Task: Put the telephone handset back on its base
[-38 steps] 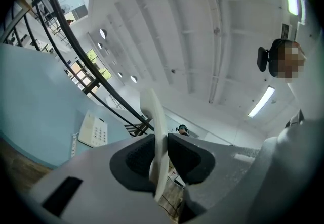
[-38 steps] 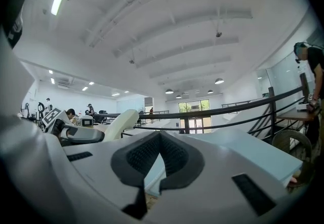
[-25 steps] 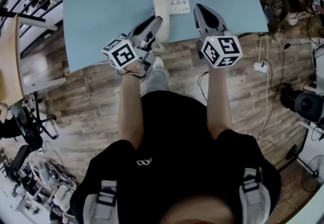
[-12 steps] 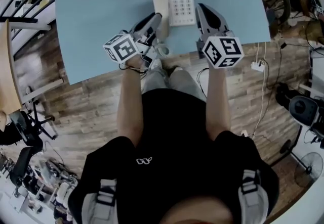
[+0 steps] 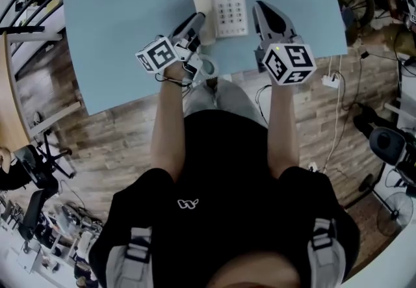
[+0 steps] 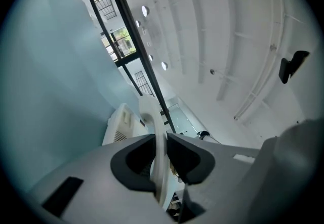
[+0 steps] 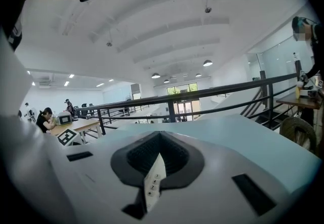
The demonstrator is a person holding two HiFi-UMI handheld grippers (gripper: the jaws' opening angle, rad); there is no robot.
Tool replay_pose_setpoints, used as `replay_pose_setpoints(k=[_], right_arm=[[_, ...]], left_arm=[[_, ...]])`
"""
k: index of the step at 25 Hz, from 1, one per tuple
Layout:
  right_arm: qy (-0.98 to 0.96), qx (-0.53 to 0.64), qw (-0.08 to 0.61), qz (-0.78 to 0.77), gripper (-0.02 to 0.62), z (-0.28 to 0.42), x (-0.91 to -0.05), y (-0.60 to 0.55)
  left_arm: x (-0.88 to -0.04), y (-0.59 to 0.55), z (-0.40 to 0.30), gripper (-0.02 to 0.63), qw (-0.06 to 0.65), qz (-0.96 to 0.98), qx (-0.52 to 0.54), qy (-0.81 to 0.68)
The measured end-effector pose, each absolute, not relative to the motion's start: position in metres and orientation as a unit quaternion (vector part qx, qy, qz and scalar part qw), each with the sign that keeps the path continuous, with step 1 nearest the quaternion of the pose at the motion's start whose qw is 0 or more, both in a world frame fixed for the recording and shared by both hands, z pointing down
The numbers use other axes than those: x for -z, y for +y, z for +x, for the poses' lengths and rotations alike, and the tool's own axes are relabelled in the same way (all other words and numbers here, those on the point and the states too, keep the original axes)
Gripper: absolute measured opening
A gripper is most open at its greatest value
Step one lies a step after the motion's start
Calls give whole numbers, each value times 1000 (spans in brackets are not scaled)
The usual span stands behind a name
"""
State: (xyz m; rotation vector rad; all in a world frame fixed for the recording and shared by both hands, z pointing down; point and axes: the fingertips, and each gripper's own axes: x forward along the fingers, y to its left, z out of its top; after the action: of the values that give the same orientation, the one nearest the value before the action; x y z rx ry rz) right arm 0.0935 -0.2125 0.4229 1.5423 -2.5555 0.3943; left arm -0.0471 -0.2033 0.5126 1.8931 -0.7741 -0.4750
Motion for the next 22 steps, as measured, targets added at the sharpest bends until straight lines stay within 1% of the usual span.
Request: replay_pose_setpoints(k=[3,12,18,22], right_arm=[[-842,-139,73,516,-6,104,-430,-219],[-839,-156,86,515,-6,115,-449,-229],[-844,-158,88,504,-6,107,-452,-236],[-847,-159,89,500,-6,106,-452,-238]], left_arm=[[-525,-213,-42,74,516,768,206,-318],[-552,-231,-37,74,530,755,182,-340],[-565,-229,-28,74,526,762,156,-344],[-567,-228,-29,74,520,764,156,-348]])
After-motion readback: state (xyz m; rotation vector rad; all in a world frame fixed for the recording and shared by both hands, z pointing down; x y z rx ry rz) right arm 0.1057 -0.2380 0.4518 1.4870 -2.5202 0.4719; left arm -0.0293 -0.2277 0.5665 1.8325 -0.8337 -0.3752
